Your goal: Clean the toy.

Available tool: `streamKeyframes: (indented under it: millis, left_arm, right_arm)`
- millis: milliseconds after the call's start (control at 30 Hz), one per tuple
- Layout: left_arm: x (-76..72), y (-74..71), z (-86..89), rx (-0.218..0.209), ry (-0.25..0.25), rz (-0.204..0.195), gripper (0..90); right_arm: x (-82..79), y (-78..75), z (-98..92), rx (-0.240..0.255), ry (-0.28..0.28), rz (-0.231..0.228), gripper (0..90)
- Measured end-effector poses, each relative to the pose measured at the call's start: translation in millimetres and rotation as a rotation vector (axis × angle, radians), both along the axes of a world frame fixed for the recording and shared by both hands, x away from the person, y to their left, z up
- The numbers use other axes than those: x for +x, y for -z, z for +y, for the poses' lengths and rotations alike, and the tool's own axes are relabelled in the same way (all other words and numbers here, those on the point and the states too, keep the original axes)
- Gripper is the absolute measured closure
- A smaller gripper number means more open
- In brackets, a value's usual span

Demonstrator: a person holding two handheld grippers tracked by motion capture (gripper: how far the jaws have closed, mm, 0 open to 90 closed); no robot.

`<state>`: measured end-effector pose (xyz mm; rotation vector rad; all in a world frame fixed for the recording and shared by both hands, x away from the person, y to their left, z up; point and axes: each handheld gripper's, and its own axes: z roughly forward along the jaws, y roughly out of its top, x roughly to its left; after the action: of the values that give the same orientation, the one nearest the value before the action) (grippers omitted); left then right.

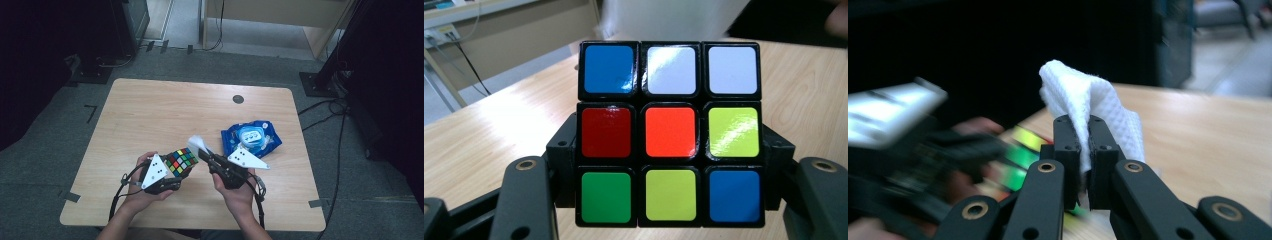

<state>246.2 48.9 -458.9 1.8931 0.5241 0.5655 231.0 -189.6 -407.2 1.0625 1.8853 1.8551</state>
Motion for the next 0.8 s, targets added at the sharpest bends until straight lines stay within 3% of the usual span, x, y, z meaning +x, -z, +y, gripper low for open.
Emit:
streamKeyframes:
  millis: [100,200,433,667,733,800]
  left_arm:
    - [-2.9,0.2,-5.2,0.006,0.014,-0.004,33.9]
    - [-6.0,-1.7,-7.8,0.006,0.026,-0.014,33.9]
    - [-7.2,-3.0,-7.1,0.0,0.021,-0.027,34.0]
    - [-5.7,-6.1,-1.3,-0.023,-0.001,-0.034,33.9]
    - [-5.1,-6.5,0.2,-0.016,-0.01,-0.034,33.9]
    - [-4.6,-7.9,2.5,-0.028,-0.01,-0.031,33.9]
  right_arm:
    - [-9.5,-8.8,9.5,0.008,-0.056,-0.022,86.9]
    - [-11.0,-5.4,16.3,-0.015,-0.079,-0.023,86.9]
    - [-2.7,13.3,16.1,-0.007,-0.066,0.038,87.2]
    - [-0.8,19.4,12.2,0.006,-0.047,0.053,87.7]
    - [0.3,24.1,11.0,-0.012,-0.027,0.044,87.8]
    - [5.5,32.1,8.2,-0.075,0.028,0.052,87.9]
